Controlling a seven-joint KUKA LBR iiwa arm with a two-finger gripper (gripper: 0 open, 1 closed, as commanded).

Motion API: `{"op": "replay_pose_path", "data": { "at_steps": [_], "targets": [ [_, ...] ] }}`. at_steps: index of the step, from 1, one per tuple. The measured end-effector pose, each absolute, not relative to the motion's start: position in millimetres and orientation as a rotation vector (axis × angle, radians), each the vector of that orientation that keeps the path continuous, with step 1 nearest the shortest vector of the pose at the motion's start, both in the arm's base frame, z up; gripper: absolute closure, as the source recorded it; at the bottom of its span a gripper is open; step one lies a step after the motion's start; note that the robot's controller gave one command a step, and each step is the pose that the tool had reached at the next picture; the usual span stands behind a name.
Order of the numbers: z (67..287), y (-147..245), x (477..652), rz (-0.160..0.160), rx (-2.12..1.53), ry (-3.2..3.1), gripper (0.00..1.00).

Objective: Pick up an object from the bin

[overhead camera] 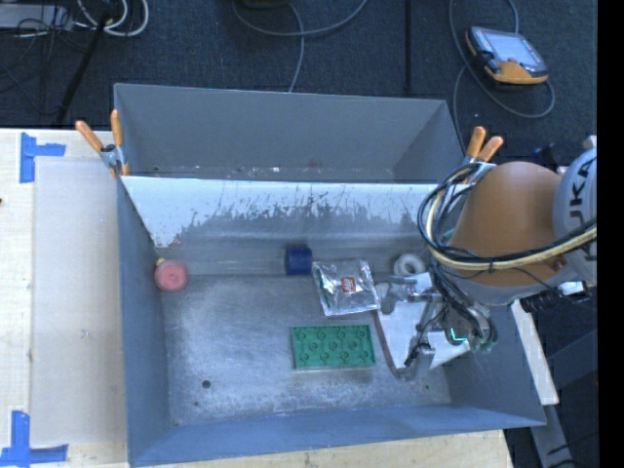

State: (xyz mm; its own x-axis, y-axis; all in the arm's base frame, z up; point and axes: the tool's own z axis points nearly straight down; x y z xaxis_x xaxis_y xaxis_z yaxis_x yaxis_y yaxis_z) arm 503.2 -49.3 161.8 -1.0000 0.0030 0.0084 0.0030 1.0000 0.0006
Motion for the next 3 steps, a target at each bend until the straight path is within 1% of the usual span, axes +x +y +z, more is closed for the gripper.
{"op": "replay_pose_path", "data": {
  "at_steps": [1,2,3],
  "targets": [
    [66.4,-4.5,552.1,-0.003,-0.039,-3.137,0.00],
    [72.8,-5.1,553.8,-0.003,-0.038,-3.141,1.00],
    [243.6,-27.4,556.0,0.002,0.300,-3.136,1.00]
  ]
}}
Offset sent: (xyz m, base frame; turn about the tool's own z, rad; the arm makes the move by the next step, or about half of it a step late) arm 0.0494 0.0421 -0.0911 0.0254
